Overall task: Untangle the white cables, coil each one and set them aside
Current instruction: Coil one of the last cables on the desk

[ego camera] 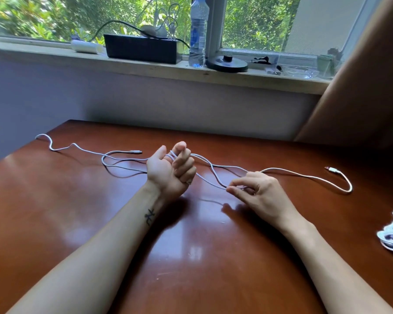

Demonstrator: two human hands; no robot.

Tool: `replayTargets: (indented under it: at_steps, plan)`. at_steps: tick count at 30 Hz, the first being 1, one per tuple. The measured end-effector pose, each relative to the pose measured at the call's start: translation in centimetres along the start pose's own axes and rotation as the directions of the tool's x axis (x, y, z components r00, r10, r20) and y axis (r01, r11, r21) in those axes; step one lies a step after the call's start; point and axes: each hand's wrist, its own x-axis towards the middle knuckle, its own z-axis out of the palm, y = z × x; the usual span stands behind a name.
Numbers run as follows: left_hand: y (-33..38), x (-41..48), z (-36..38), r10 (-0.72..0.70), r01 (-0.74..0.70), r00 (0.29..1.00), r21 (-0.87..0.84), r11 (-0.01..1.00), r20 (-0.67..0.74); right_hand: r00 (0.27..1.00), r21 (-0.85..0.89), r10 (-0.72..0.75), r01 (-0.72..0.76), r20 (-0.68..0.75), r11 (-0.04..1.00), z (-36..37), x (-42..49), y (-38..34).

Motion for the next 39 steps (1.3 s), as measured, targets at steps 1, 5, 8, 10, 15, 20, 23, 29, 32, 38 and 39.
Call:
replayTargets:
  at_steps: [1,5,8,10,15,20,23,29,32,38,39]
  plan:
    - [0.0,0.1,-0.1,0.012,-0.013,1.000,-0.014,1.000,-0.013,1.000,0.025,-0.011,0.011,0.018,1.000,0.1,0.0,-0.1]
    - [0.0,0.3,0.1,0.046,-0.043,0.998,0.069,0.997,-0.051,0.996,0.105,-0.033,0.024,0.081,0.994,0.3,0.1,-1.0]
    - [-0.4,0.9,0.2,0.101,-0.070,0.985,0.206,0.976,-0.143,0.989,0.189,-0.001,-0.028,0.151,0.982,0.5,-0.1,-1.7]
    - [-0.9,1.4,0.0,0.170,-0.105,0.963,0.288,0.952,-0.211,0.986,0.202,0.004,-0.038,0.167,0.979,0.7,-0.2,-1.9]
    - [-1.6,2.1,-0.4,0.334,-0.202,0.917,0.466,0.861,-0.220,0.989,0.182,-0.010,-0.017,0.146,0.983,0.8,-0.2,-2.2]
    - [-1.9,2.1,-1.2,0.422,-0.207,0.902,0.772,0.601,-0.087,0.994,0.006,-0.101,0.102,-0.033,0.995,1.1,-0.1,-2.3]
    - [-2.4,1.6,-0.8,0.428,-0.240,0.902,0.889,0.390,0.056,0.967,-0.180,-0.215,0.190,-0.134,0.965,0.9,0.0,-2.9]
    - [-2.8,0.9,-1.4,0.423,-0.264,0.868,0.963,-0.054,0.261,0.968,-0.200,-0.230,0.207,-0.103,0.958,0.7,-0.1,-3.8]
    - [-2.4,0.6,-1.6,0.433,-0.181,0.866,0.964,-0.197,0.251,0.981,-0.024,-0.192,0.191,-0.027,0.981,0.1,-0.3,-4.0]
    - [-1.6,1.2,-1.9,0.448,-0.189,0.859,0.967,-0.170,0.246,0.944,-0.142,-0.256,0.230,-0.208,0.963,0.2,0.0,-4.3]
    - [-1.6,1.2,-2.0,0.424,-0.189,0.874,0.969,-0.157,0.239,0.935,-0.161,-0.264,0.231,-0.237,0.960,0.2,0.1,-4.1]
